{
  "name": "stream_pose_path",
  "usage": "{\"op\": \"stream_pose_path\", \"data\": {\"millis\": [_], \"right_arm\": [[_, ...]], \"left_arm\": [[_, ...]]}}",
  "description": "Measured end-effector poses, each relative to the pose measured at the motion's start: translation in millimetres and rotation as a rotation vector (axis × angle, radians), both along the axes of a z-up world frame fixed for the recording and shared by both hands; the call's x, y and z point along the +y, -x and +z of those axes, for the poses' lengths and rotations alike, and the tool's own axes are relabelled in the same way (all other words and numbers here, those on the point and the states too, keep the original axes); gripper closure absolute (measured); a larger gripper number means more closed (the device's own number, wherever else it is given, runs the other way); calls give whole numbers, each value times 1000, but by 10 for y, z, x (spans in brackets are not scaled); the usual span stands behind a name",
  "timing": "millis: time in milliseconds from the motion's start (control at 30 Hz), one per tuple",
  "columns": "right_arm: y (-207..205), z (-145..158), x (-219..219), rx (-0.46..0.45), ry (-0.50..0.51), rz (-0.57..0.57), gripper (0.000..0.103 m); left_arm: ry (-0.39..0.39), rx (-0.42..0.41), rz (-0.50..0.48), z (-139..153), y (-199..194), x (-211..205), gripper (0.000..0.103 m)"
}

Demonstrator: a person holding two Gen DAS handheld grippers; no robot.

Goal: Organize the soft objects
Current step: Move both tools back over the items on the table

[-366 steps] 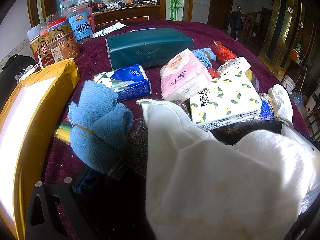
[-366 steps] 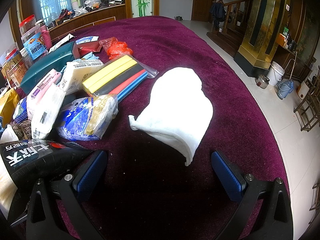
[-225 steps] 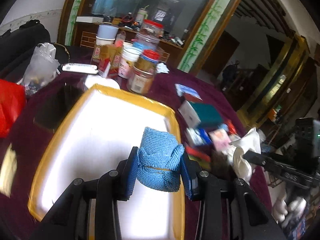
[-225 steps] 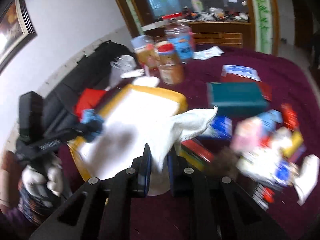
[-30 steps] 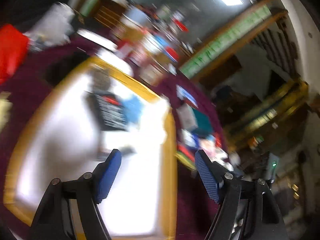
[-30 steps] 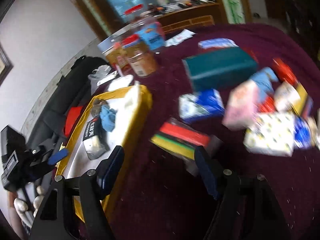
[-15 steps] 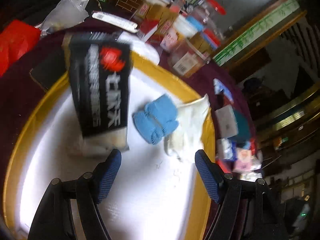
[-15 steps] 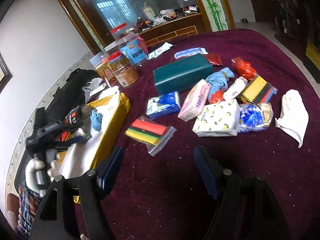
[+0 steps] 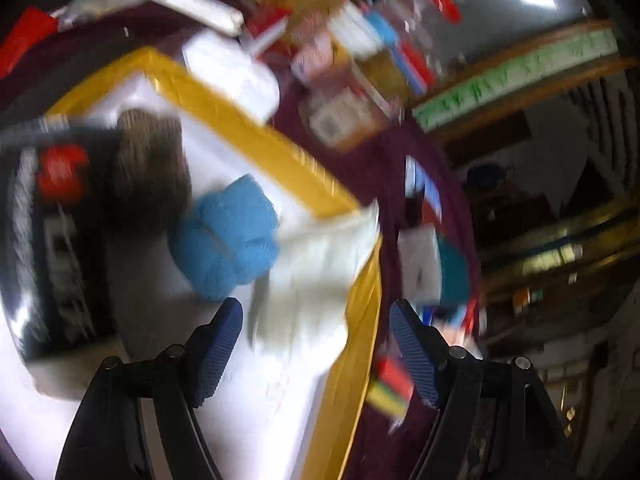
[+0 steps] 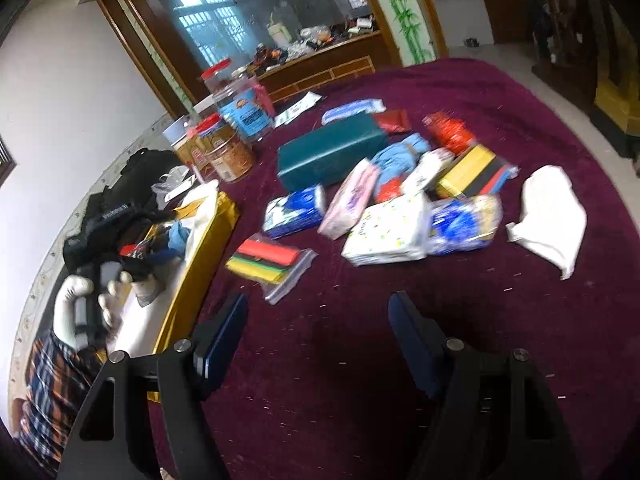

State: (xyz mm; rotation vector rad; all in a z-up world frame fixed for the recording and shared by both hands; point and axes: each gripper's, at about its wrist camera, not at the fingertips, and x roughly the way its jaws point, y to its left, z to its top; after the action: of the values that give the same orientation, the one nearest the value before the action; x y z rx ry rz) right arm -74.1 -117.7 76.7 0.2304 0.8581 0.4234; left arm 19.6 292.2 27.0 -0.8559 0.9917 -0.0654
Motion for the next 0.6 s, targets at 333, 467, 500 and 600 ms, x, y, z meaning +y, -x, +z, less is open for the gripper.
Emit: {"op": "stream_pose_path", "data": {"millis": [333,467,500,600], "right_arm": [[-33,108,-577,-220,65,-296,0],[-331,-155,-890,-130,7,-361,0],[-360,-211,-943,-122,9,-372,0],[-377,-366,-1100,-81,-34,-385,0]], "left_arm": [[-323,-187,-166,675,395,-724,22],[-425,-199,-303,684,573,-1236,22],[-430,-186,-335,644,573,-1363,22],[-450,-153,-375,515,461,-1637,22]]}}
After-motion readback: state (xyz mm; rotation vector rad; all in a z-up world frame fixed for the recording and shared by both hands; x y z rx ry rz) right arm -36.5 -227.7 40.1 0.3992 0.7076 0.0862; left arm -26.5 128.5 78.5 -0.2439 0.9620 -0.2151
